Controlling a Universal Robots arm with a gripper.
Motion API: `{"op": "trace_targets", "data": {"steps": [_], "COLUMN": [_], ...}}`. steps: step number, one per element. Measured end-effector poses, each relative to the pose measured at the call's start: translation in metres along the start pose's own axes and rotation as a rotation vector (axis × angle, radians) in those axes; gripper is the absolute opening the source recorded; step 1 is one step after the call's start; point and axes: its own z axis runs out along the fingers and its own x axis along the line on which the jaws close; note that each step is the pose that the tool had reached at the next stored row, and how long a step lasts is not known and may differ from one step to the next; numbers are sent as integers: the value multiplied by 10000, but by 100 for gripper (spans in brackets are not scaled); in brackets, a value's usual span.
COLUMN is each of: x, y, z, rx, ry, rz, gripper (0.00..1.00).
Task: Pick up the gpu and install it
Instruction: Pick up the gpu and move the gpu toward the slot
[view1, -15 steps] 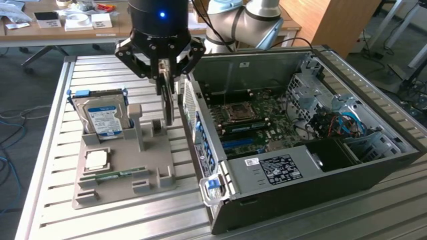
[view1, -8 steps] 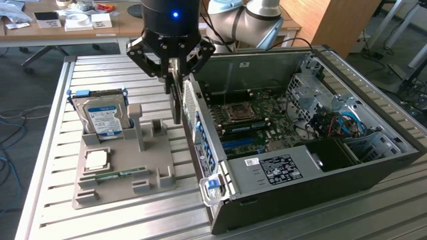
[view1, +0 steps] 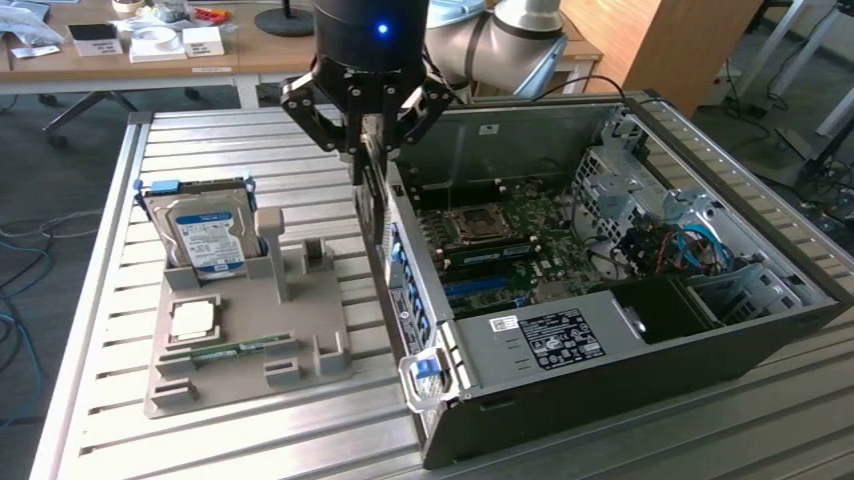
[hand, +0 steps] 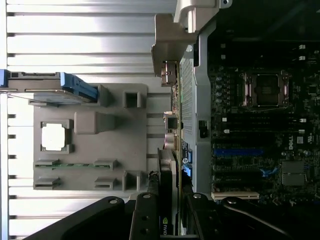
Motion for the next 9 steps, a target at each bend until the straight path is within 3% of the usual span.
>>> {"op": "trace_targets", "data": {"steps": [4, 9], "x": [-86, -212], "y": [3, 6], "z": [-3, -3], "rx": [-20, -92], "ry": [15, 23], "rz": [0, 3], "gripper": [27, 27]}}
